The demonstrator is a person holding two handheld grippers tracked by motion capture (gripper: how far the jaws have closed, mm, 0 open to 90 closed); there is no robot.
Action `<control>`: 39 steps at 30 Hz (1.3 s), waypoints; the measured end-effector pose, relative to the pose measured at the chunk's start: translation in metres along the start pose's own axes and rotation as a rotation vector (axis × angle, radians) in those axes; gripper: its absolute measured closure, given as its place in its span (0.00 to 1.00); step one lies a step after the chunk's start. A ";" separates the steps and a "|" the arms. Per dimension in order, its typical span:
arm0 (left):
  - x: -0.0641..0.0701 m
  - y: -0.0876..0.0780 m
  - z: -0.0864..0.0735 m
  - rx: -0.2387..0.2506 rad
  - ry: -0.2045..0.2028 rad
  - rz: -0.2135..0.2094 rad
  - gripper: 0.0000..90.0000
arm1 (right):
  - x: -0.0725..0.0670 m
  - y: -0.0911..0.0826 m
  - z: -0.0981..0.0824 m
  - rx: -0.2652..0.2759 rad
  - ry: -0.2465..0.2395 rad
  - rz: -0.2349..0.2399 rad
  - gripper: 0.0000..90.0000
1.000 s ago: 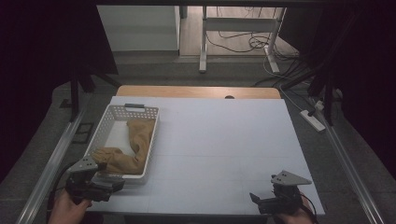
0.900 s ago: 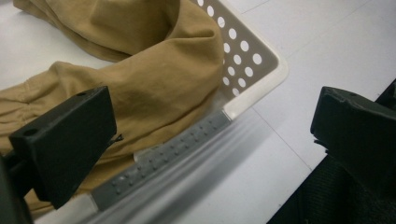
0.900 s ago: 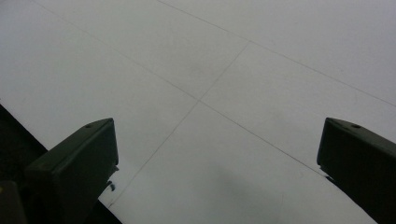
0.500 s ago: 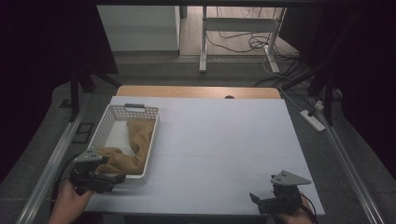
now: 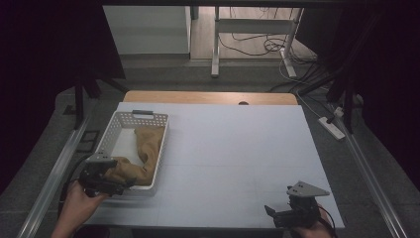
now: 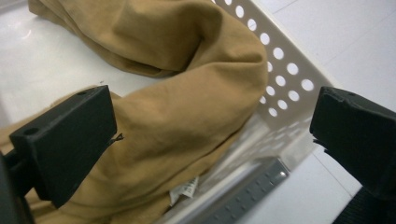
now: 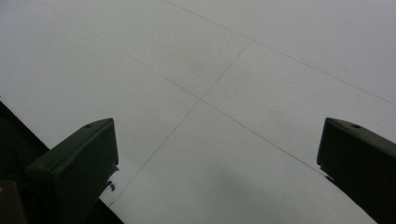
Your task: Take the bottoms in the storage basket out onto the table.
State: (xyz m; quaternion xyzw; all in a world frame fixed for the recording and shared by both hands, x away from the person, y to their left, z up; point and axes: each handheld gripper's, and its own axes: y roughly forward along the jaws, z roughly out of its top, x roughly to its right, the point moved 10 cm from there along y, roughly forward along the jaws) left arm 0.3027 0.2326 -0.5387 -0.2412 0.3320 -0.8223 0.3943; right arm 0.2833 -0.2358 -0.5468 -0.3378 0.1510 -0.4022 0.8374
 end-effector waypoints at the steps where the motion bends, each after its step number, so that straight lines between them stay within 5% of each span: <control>1: -0.001 0.001 0.001 -0.001 0.000 0.000 0.00 | 0.000 0.000 0.000 0.000 0.000 0.000 0.00; 9: -0.009 0.009 0.007 -0.033 0.010 -0.015 0.00 | -0.001 0.000 0.000 -0.003 -0.001 0.003 0.00; 20: -0.021 0.024 0.016 -0.096 0.084 -0.019 0.00 | -0.001 0.001 -0.001 -0.008 -0.003 0.005 0.00; 39: -0.023 0.056 0.033 -0.210 0.195 -0.079 0.00 | -0.001 0.001 -0.001 -0.012 -0.004 0.009 0.00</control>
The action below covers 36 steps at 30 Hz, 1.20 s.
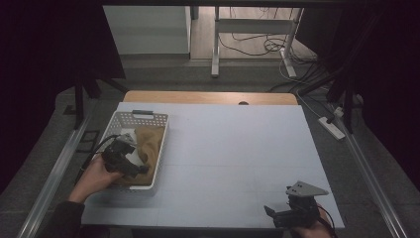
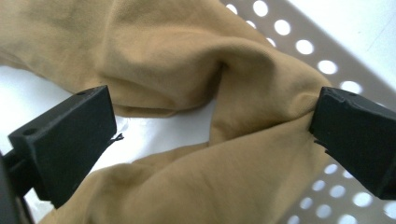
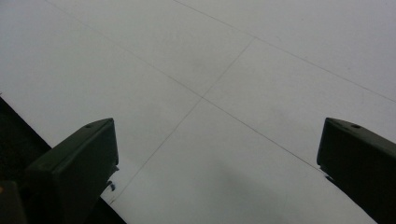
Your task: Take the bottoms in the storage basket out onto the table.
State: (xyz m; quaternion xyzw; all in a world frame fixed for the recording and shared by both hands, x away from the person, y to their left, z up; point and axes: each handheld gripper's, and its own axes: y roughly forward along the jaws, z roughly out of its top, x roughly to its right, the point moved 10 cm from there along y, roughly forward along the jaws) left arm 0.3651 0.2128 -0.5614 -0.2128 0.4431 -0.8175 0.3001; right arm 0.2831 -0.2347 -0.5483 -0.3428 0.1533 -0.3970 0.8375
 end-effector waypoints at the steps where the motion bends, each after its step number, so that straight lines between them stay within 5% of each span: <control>1: -0.001 0.002 0.000 -0.010 0.009 -0.003 0.00 | 0.000 0.000 0.000 0.000 0.000 0.000 0.00; 16: -0.008 0.041 -0.003 -0.134 0.043 -0.030 0.00 | 0.000 0.000 0.000 0.000 -0.002 0.001 0.00; 24: -0.010 0.059 -0.010 -0.201 0.009 -0.045 0.00 | 0.000 0.000 0.000 -0.001 -0.004 0.001 0.00; 28: -0.010 0.060 -0.010 -0.212 0.023 -0.024 0.01 | 0.000 0.000 0.000 0.000 -0.004 0.001 0.00; 30: -0.009 0.058 -0.008 -0.205 0.050 -0.019 0.08 | -0.001 0.000 0.000 0.002 -0.004 0.001 0.00; 32: -0.006 0.054 -0.005 -0.169 0.068 -0.044 0.25 | -0.001 0.000 0.000 0.000 -0.005 0.001 0.00; 36: -0.003 0.053 -0.003 -0.139 0.062 -0.078 0.51 | -0.001 0.000 0.000 -0.002 -0.007 -0.001 0.00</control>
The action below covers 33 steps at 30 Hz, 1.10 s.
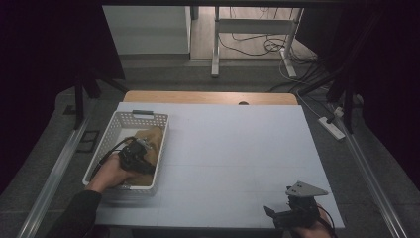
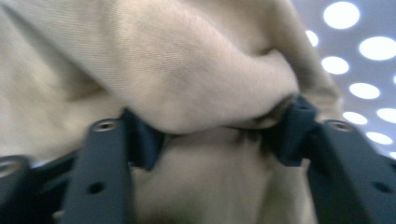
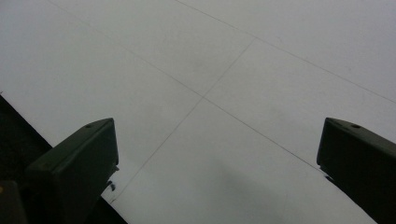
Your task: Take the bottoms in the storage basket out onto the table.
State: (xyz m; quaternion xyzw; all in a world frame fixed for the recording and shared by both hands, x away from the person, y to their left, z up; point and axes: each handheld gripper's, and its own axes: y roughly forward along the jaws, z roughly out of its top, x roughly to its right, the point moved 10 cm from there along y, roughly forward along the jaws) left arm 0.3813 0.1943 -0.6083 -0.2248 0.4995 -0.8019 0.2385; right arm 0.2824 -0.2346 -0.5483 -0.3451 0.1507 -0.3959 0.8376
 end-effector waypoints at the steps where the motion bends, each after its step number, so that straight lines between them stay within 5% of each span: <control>1: 0.001 0.000 0.000 -0.001 0.003 -0.007 0.56 | 0.000 0.000 0.000 0.002 0.002 0.001 0.00; 5: 0.006 -0.001 0.001 -0.014 -0.023 -0.046 0.77 | 0.000 0.000 0.000 0.000 0.000 0.001 0.00; 8: 0.006 -0.002 0.000 -0.035 -0.059 -0.056 0.83 | 0.000 0.000 0.000 0.003 0.003 0.002 0.00; 19: 0.008 -0.008 0.000 -0.071 -0.094 -0.021 0.86 | 0.000 0.000 0.000 0.004 0.006 0.004 0.00; 33: -0.004 -0.047 0.014 0.123 -0.142 0.032 0.87 | 0.000 0.000 0.000 0.004 0.005 0.004 0.00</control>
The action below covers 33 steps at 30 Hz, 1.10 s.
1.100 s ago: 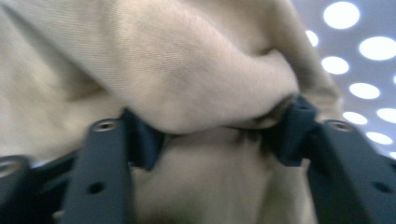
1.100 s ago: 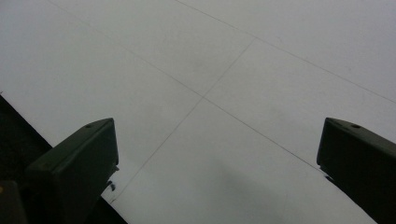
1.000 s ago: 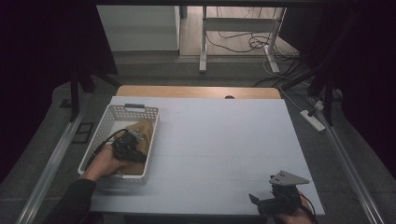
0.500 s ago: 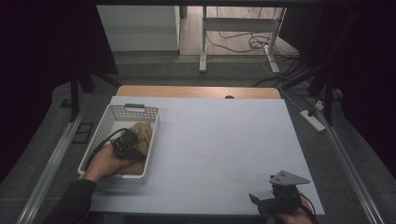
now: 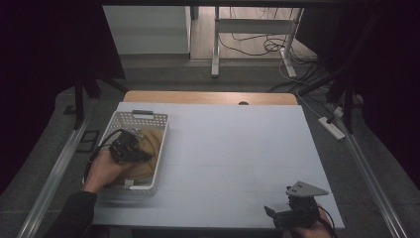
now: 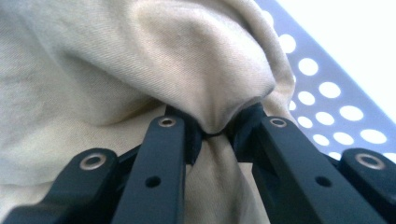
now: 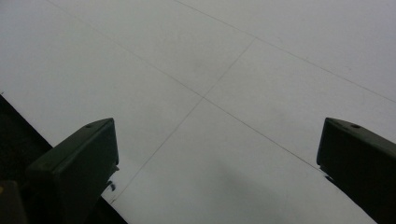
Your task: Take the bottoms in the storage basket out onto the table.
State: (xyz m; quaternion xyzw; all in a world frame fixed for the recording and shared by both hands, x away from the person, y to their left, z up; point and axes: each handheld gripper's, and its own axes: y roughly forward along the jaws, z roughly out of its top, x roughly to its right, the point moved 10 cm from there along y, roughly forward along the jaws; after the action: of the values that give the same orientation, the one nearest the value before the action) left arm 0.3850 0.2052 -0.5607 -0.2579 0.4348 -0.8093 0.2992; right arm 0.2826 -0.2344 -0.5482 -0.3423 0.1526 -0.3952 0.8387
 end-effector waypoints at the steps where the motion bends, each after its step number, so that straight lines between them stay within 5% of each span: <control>1: -0.001 -0.003 0.001 0.013 -0.007 0.000 0.87 | 0.000 0.000 0.000 -0.001 0.000 0.000 0.00; 16: -0.005 -0.047 0.025 0.150 -0.054 -0.010 0.87 | 0.000 0.000 0.000 -0.002 0.001 0.001 0.00; 33: 0.001 -0.081 0.060 0.201 -0.039 -0.003 0.87 | 0.000 0.000 0.000 -0.002 0.001 0.002 0.00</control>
State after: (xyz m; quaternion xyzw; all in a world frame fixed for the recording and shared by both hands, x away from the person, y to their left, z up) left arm 0.4039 0.2072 -0.4615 -0.2428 0.3450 -0.8442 0.3307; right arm 0.2825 -0.2344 -0.5484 -0.3428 0.1538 -0.3942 0.8387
